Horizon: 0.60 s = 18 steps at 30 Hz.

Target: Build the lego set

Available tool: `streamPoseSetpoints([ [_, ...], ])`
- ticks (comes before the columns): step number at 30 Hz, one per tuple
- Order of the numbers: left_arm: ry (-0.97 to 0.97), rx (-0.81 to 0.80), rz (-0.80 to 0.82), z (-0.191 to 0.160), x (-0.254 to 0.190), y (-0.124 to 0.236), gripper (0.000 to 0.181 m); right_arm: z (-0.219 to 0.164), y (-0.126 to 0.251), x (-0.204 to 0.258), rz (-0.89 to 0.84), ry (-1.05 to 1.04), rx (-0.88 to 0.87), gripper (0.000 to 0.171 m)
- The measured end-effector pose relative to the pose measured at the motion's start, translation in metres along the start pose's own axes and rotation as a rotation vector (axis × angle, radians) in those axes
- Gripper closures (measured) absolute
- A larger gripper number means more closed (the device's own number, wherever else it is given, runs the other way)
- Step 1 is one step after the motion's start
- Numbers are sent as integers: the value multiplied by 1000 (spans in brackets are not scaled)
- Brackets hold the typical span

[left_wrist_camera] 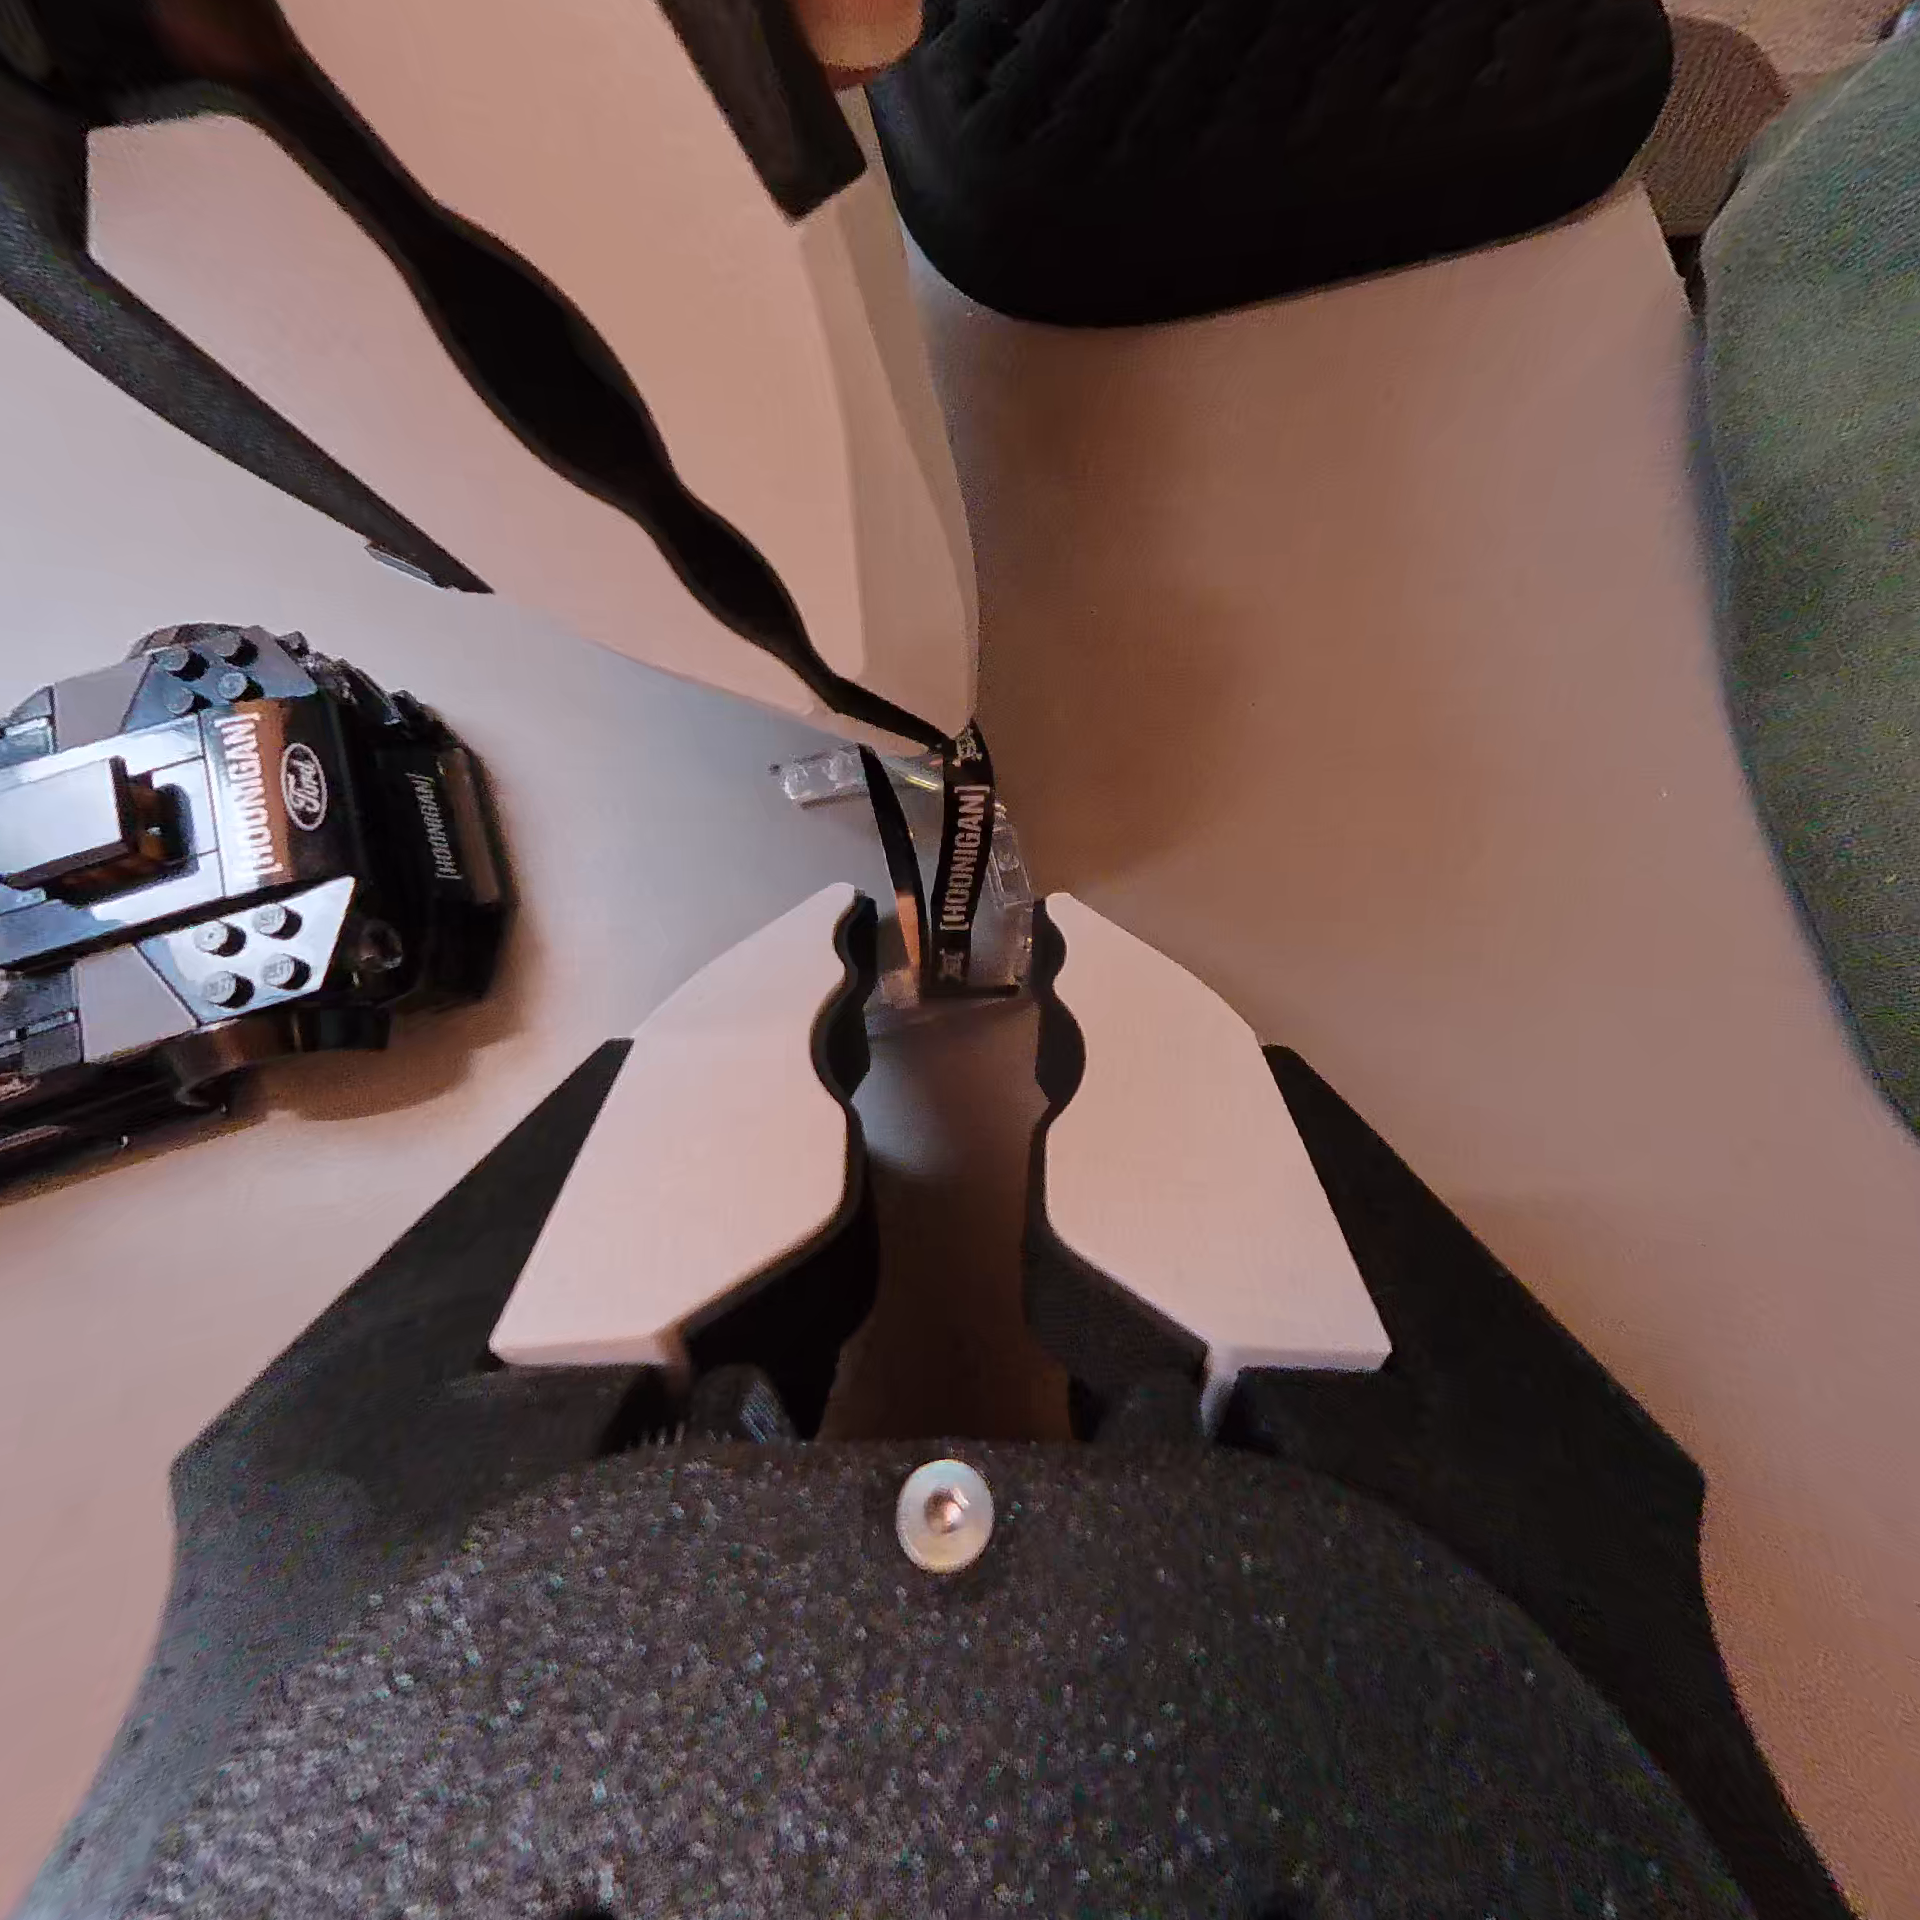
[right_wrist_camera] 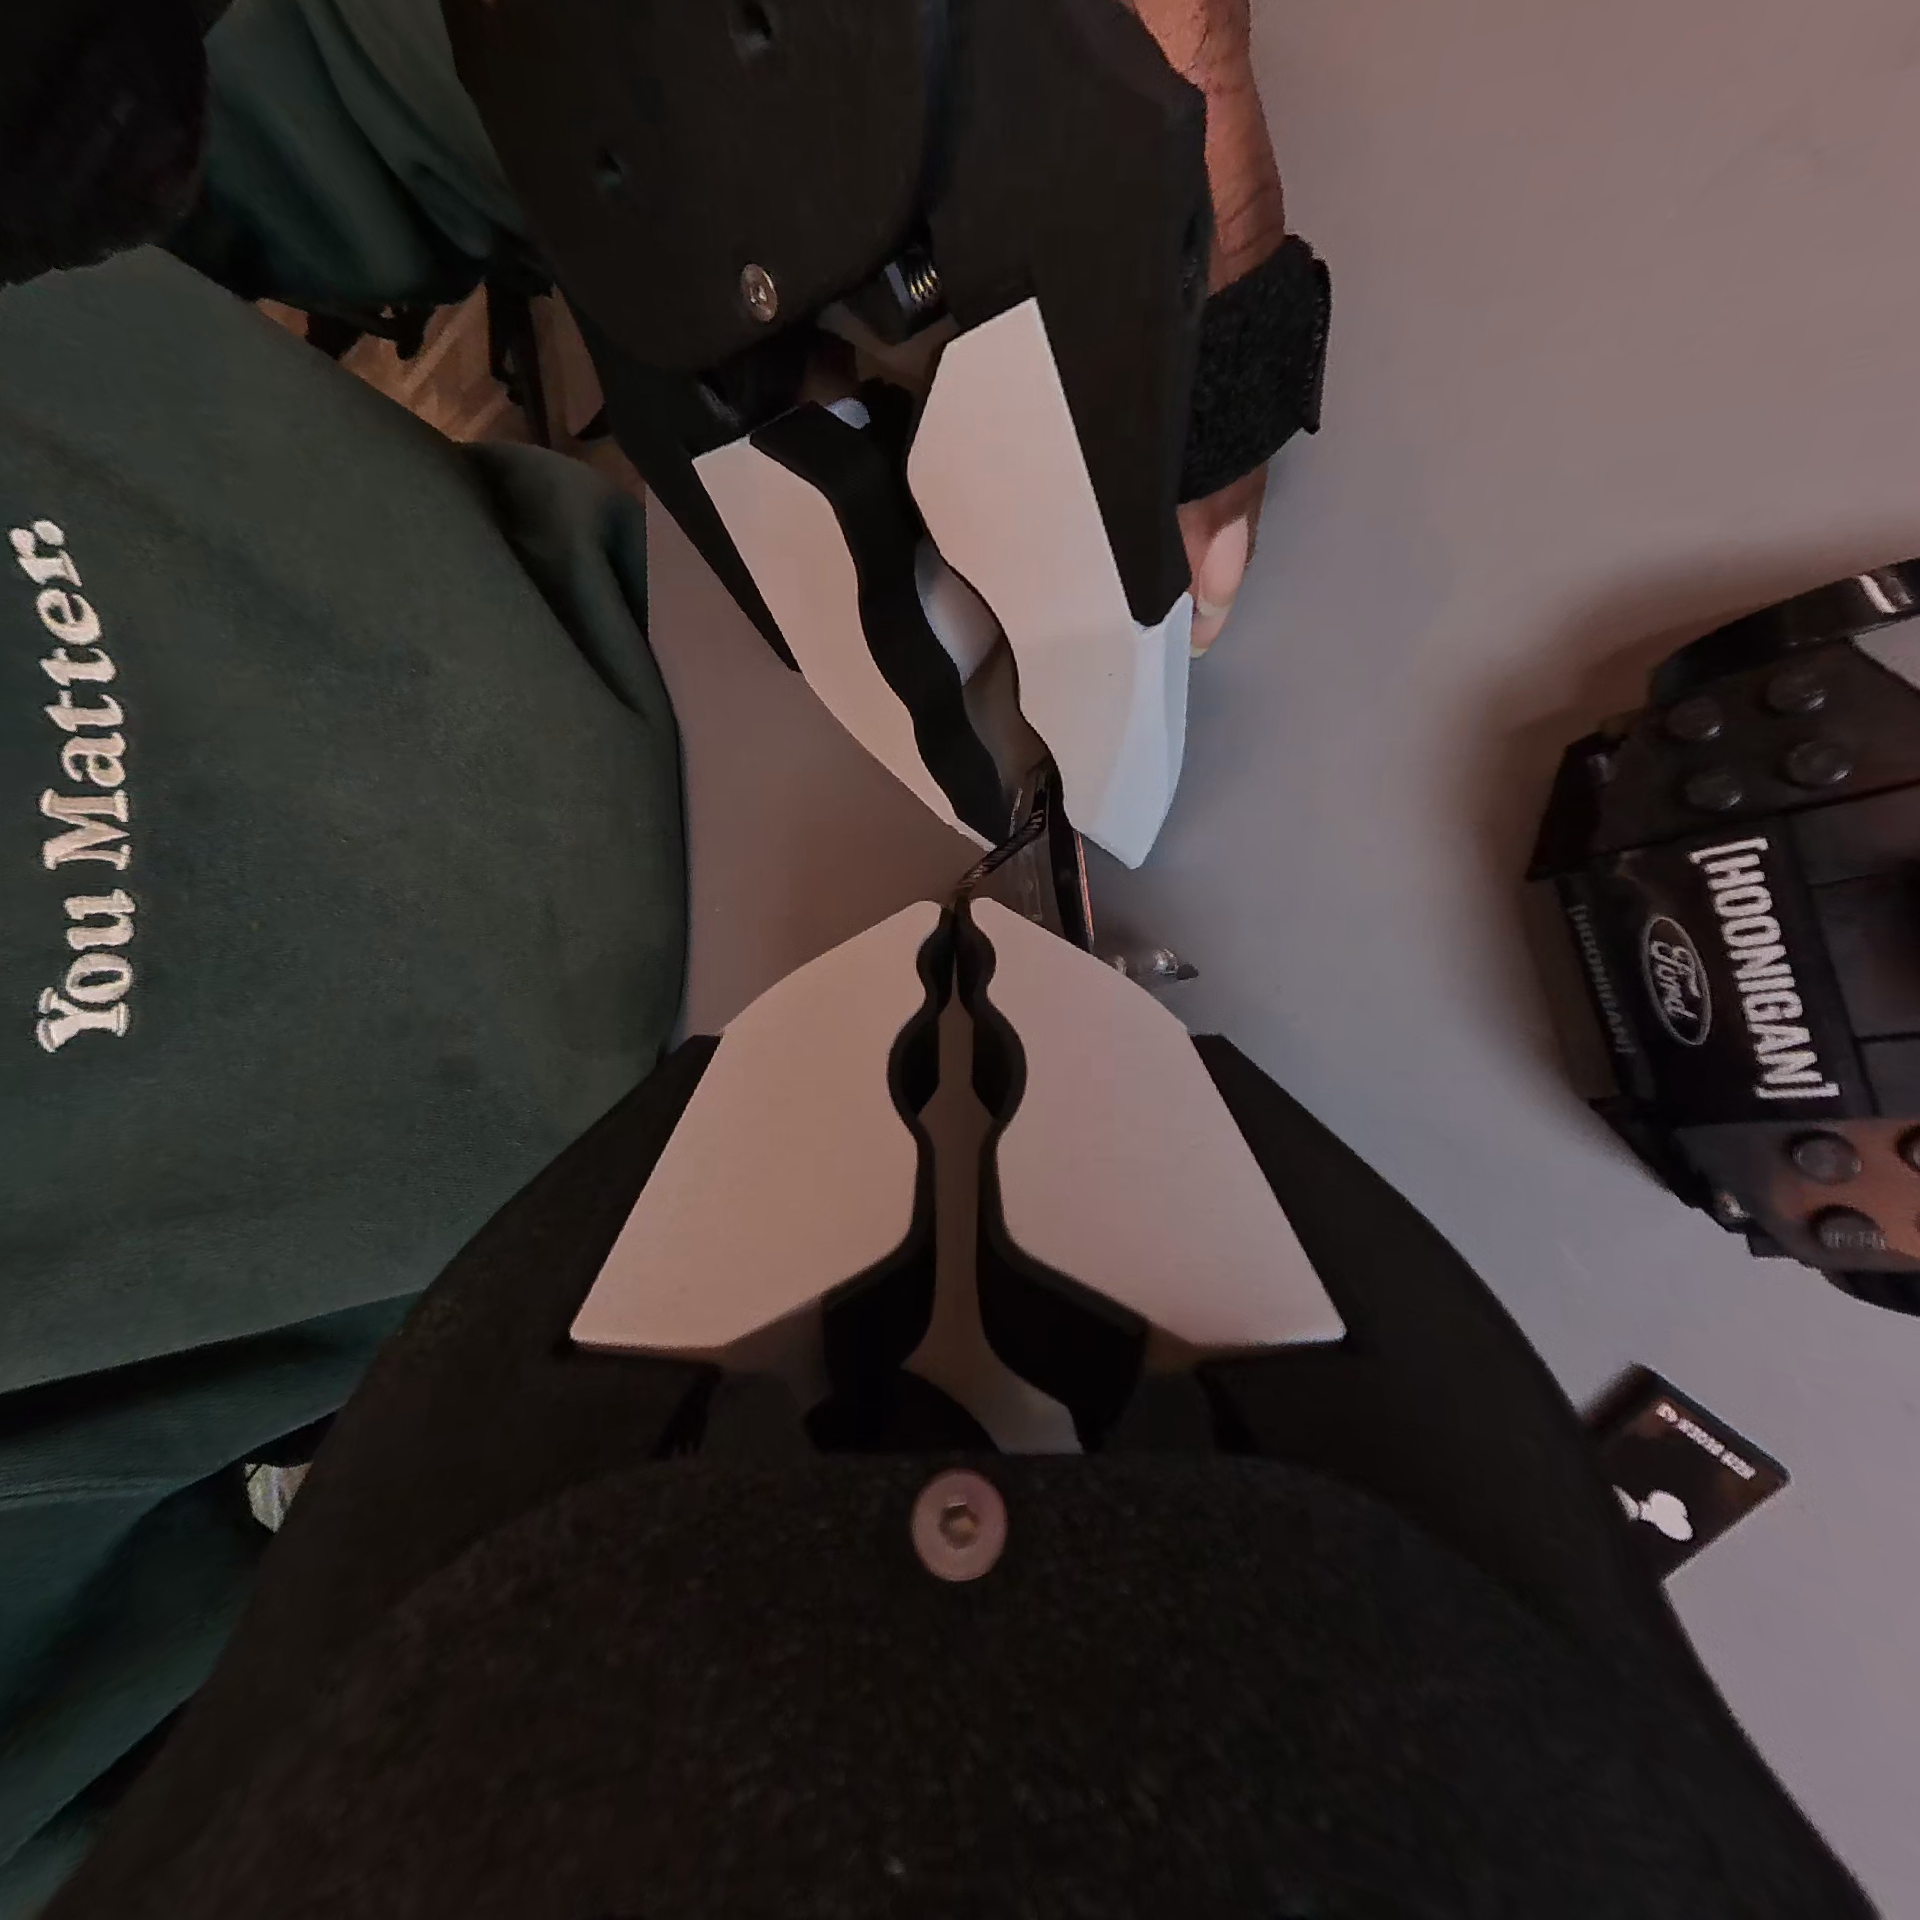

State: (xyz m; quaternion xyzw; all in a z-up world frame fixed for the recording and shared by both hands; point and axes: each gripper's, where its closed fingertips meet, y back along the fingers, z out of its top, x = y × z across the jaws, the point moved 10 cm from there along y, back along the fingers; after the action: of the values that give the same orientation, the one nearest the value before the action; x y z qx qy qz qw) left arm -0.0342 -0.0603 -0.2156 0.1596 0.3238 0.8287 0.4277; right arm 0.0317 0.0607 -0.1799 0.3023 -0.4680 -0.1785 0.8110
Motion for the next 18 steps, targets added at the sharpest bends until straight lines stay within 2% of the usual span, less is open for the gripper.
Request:
streamPoseSetpoints([
  [18, -44, 10, 8, 2, -4, -2, 157, 3, -3, 11, -33, 46, 8, 171],
])
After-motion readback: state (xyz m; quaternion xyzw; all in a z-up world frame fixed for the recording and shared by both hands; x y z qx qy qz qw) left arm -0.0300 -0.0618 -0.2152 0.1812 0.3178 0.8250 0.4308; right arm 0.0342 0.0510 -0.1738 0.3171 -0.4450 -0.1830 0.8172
